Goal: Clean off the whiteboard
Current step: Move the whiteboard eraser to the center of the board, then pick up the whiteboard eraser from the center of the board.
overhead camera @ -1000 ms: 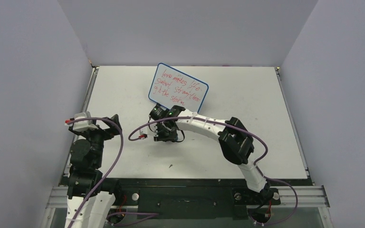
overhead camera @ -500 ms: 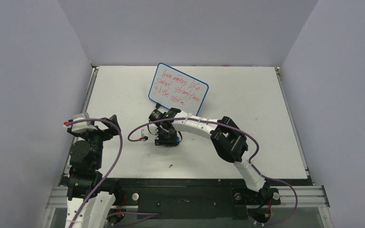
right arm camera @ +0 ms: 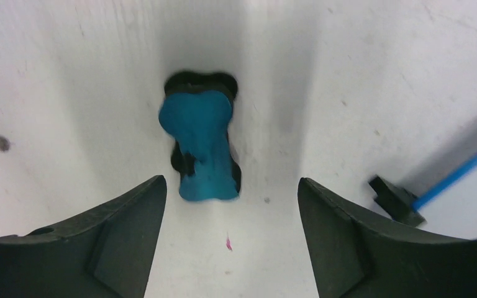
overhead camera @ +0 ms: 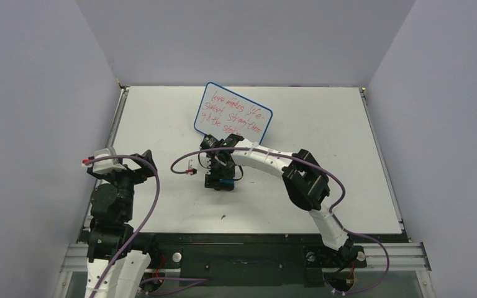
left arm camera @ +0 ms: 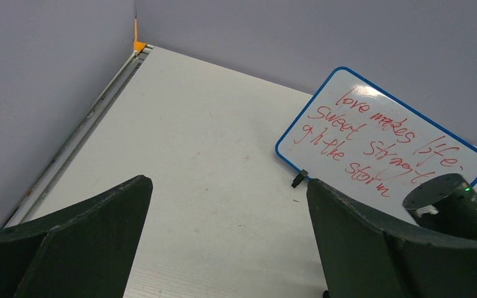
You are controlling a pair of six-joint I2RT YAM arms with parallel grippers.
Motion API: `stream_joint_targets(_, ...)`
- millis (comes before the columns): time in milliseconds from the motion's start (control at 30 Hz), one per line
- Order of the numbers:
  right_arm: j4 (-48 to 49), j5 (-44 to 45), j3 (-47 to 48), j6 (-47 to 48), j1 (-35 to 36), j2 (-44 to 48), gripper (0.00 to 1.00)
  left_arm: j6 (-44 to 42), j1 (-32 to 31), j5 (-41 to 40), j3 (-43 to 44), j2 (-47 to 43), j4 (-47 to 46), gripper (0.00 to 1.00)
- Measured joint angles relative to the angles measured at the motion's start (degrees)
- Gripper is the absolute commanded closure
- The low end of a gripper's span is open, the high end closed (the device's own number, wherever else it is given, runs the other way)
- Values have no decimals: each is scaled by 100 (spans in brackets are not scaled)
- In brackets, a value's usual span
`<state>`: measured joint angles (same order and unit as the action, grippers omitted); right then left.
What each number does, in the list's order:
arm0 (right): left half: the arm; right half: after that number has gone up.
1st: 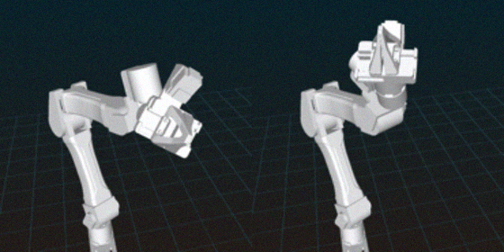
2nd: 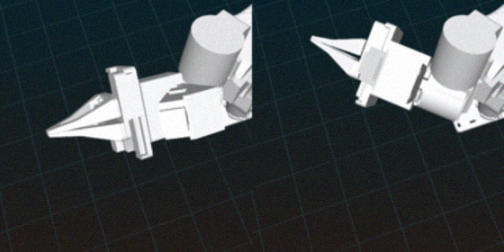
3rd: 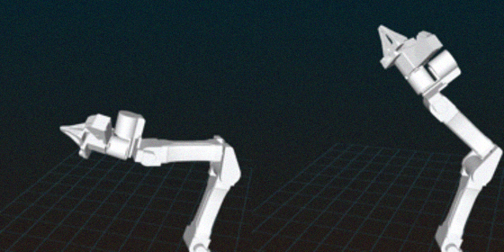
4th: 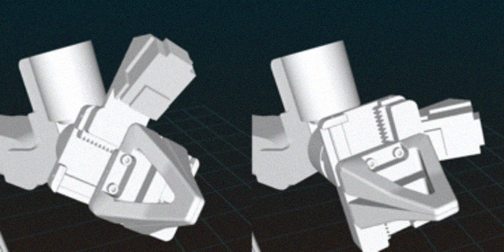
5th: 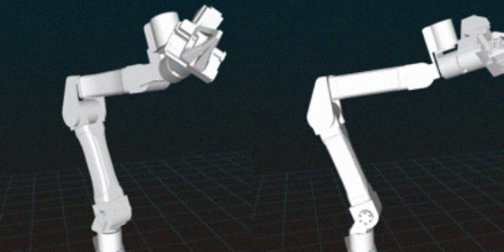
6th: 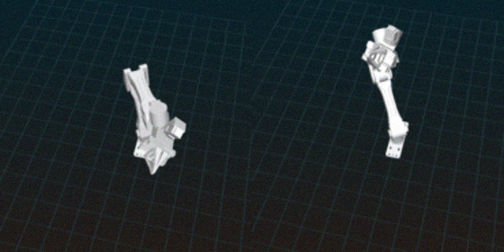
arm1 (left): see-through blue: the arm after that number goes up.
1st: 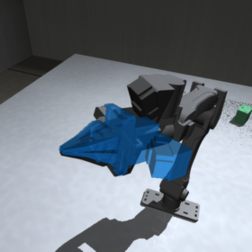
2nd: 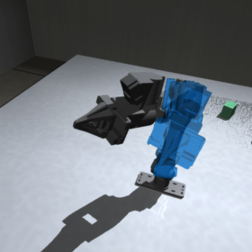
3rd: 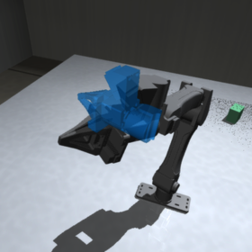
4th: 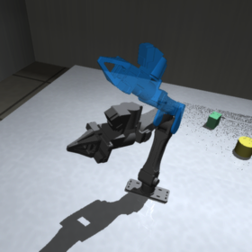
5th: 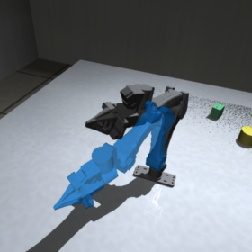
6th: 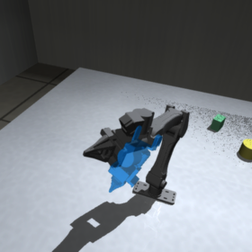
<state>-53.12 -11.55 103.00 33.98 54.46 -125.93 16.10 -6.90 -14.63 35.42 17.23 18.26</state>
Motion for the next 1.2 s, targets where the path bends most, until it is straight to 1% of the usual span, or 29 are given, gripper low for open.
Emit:
stream_joint_targets(200,28,-229,-763,306,-345,1189,26,28,-2,-81,42,-153,11,5)
stream_joint_targets(400,31,-356,-1593,748,-310,2291,26,90,-66,9,461,-245,37,5)
stream_joint_targets(467,26,-415,-1856,857,-323,2531,26,146,-72,157,544,-286,37,5)
stream_joint_targets(567,-11,-549,-2225,981,-527,2846,26,232,-90,463,562,-326,39,4)
stream_joint_targets(733,-31,-903,-2712,1084,-1281,3550,26,326,-90,1320,562,-175,22,3)
stream_joint_targets(833,76,-1340,-3038,1082,-1836,4076,26,369,-92,1912,634,341,26,3)
stream_joint_targets(900,247,-1742,-3405,1032,-2258,4485,26,393,-96,2339,811,990,118,3)
stream_joint_targets(967,487,-2177,-3853,962,-2664,4865,20,391,-122,2686,1001,1659,190,3)
stream_joint_targets(1000,673,-2485,-4168,929,-2953,5097,16,372,-168,2833,1095,2002,258,3)
stream_joint_targets(1033,824,-2809,-4496,914,-3239,5322,14,334,-238,2924,1174,2291,319,3)
stream_joint_targets(1133,1349,-3639,-5383,588,-4109,6015,11,94,-697,2940,1370,3012,501,3)
stream_joint_targets(1200,1646,-3884,-5648,275,-4557,6304,10,-225,-1283,2739,1486,3432,605,3)
